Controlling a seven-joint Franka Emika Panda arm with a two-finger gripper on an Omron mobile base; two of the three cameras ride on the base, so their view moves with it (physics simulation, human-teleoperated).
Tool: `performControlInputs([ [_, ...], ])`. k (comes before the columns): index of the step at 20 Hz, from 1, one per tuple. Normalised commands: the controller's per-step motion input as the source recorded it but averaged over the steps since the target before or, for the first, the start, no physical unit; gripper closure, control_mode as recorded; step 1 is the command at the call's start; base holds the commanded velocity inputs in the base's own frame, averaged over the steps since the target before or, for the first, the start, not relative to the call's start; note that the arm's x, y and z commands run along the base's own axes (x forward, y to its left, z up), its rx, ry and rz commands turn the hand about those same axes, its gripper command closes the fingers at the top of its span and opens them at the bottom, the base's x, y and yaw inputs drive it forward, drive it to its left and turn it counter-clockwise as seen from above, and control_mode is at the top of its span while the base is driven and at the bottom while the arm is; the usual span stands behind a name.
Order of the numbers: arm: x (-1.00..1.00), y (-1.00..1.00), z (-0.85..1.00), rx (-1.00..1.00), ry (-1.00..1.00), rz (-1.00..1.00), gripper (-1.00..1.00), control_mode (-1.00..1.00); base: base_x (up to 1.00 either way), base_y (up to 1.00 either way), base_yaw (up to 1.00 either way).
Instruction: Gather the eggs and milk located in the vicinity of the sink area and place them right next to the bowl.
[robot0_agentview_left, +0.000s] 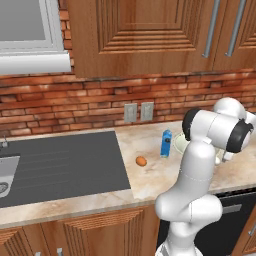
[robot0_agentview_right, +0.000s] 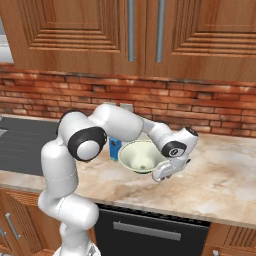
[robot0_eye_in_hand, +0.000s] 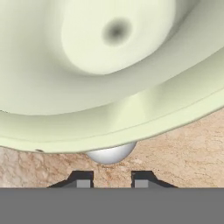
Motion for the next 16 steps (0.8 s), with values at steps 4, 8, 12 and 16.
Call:
performControlInputs([
  [4, -0.04, 0.0, 0.01, 0.0, 0.0, 0.0, -1.0, -1.0, 0.0, 0.0, 0.0],
  [8, -0.58, 0.0, 0.23, 0.0, -0.02, 0.0, -1.0, -1.0, 0.0, 0.0, 0.0],
  [12, -0.91, 0.01, 0.42, 0.0, -0.08, 0.0, -1.0, -1.0, 0.0, 0.0, 0.0],
  [16, -0.6, 0.49, 0.44, 0.0, -0.11, 0.0, -1.0, -1.0, 0.0, 0.0, 0.0],
])
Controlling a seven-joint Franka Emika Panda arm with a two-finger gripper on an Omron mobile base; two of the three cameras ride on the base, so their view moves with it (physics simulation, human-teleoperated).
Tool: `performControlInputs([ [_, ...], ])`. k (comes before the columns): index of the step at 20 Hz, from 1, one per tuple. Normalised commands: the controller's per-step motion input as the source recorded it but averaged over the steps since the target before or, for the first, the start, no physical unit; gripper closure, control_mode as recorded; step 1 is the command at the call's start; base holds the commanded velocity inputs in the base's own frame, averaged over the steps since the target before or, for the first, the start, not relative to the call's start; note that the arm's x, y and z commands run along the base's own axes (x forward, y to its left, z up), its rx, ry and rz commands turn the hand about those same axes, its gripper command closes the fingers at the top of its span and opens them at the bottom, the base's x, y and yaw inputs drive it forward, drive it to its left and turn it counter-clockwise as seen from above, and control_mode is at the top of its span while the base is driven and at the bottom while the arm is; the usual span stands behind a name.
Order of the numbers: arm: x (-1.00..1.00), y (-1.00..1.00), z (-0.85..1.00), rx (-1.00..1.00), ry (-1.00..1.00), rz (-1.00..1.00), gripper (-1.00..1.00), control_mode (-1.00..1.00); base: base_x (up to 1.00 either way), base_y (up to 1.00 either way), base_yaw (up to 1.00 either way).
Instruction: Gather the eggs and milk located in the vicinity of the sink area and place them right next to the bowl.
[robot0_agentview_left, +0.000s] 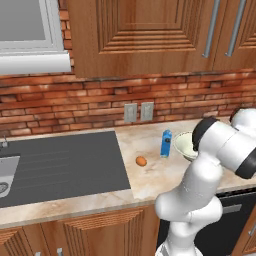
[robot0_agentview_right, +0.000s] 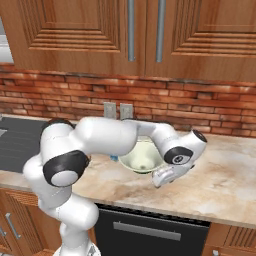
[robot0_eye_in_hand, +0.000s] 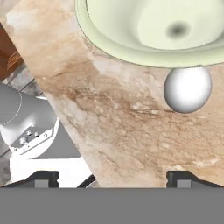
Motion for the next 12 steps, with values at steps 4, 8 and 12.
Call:
performControlInputs([
  [4, -0.03, 1.0, 0.38, -0.06, -0.11, -0.05, -1.0, -1.0, 0.0, 0.0, 0.0],
  [8, 0.0, 1.0, 0.39, -0.09, -0.02, -0.12, -1.0, -1.0, 0.0, 0.0, 0.0],
  [12, -0.07, 0.93, 0.49, -0.09, 0.01, -0.2, -1.0, -1.0, 0.0, 0.0, 0.0],
])
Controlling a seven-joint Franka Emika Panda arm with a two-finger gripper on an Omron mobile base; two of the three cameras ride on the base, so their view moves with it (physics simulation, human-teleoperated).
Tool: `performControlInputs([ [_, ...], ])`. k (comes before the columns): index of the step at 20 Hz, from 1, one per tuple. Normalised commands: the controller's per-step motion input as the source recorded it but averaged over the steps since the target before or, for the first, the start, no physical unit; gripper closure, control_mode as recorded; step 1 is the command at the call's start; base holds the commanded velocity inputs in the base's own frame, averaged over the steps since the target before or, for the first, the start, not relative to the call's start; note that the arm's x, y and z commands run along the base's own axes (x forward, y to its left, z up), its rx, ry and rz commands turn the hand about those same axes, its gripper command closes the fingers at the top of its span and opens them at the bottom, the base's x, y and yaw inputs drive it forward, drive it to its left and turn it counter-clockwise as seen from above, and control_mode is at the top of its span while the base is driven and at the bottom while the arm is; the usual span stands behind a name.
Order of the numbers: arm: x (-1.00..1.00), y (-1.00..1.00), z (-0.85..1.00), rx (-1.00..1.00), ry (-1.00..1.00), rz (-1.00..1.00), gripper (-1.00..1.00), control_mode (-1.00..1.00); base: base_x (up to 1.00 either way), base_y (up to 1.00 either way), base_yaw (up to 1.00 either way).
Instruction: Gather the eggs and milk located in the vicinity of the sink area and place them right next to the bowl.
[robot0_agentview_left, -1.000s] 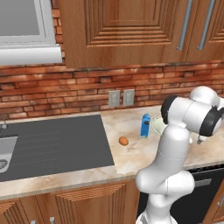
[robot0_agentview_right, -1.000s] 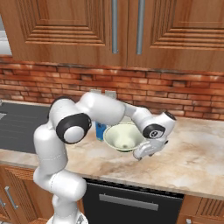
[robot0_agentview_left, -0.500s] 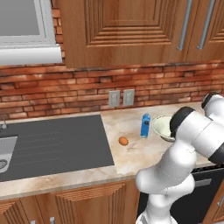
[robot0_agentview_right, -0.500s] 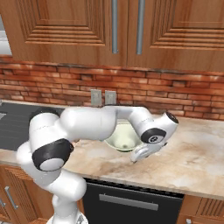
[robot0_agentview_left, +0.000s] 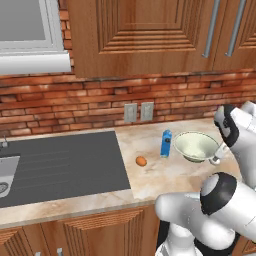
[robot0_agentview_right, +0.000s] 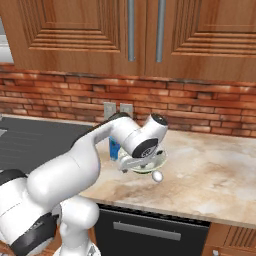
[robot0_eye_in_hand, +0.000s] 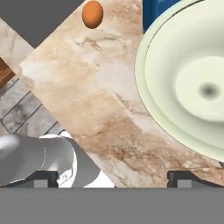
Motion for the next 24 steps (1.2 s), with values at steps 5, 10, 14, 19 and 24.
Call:
performControlInputs([
  [5, -0.18, 0.77, 0.44, -0.1, 0.08, -0.2, -1.0, -1.0, 0.0, 0.0, 0.0],
  [10, 0.08, 1.0, 0.19, -0.11, 0.06, -0.19, -1.0, -1.0, 0.0, 0.0, 0.0],
  [14, 0.31, 0.99, 0.04, -0.05, 0.07, -0.17, -1.0, -1.0, 0.0, 0.0, 0.0],
  [19, 0.51, 0.83, 0.01, -0.01, 0.1, -0.15, -1.0, -1.0, 0.0, 0.0, 0.0],
  [24, 0.64, 0.61, -0.13, -0.01, 0.18, -0.09, -1.0, -1.0, 0.0, 0.0, 0.0],
])
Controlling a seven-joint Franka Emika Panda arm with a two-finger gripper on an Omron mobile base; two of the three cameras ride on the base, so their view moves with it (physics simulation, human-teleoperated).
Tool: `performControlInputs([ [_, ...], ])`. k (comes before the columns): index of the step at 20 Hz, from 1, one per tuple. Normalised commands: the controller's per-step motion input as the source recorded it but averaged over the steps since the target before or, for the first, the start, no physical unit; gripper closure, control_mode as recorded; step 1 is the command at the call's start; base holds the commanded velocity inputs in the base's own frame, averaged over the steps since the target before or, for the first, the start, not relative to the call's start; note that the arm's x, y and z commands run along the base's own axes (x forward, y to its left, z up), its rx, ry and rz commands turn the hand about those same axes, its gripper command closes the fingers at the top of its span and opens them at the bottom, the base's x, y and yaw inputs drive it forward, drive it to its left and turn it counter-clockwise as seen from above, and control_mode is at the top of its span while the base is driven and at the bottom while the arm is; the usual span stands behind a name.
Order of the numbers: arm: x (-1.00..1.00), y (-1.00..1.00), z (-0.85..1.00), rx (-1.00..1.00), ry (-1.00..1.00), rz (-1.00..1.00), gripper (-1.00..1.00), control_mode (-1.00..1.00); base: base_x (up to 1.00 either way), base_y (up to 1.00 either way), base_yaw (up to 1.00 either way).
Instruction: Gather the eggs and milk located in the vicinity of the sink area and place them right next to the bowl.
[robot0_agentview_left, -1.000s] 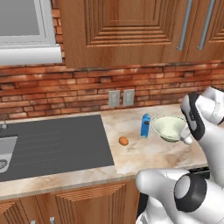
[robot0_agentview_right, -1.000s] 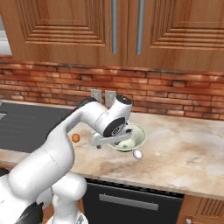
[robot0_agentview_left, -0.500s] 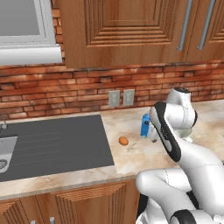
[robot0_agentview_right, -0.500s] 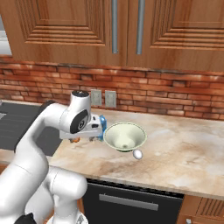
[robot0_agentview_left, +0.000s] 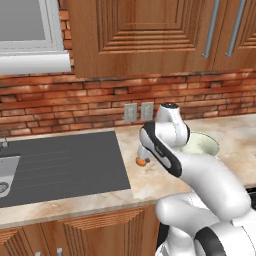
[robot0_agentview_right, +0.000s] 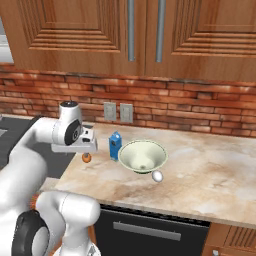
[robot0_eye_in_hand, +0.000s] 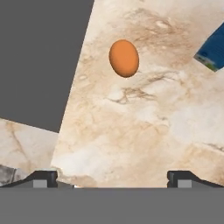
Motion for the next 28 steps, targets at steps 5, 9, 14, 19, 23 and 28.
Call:
performControlInputs([
  [5, 0.47, 0.14, -0.35, -0.04, 0.19, -0.01, -1.0, -1.0, 0.0, 0.0, 0.0],
  [9, 0.25, 0.0, -0.2, 0.0, 0.07, 0.0, -1.0, -1.0, 0.0, 0.0, 0.0],
  [14, 0.3, 0.0, -0.15, 0.0, 0.0, 0.0, -1.0, -1.0, 0.0, 0.0, 0.0],
  [19, 0.38, 0.0, -0.28, 0.0, -0.04, 0.0, -1.0, -1.0, 0.0, 0.0, 0.0],
  [23, 0.15, 0.0, -0.15, 0.0, -0.14, 0.0, -1.0, -1.0, 0.0, 0.0, 0.0],
  [28, 0.0, 0.0, 0.0, 0.0, -0.15, 0.0, -1.0, -1.0, 0.0, 0.0, 0.0],
])
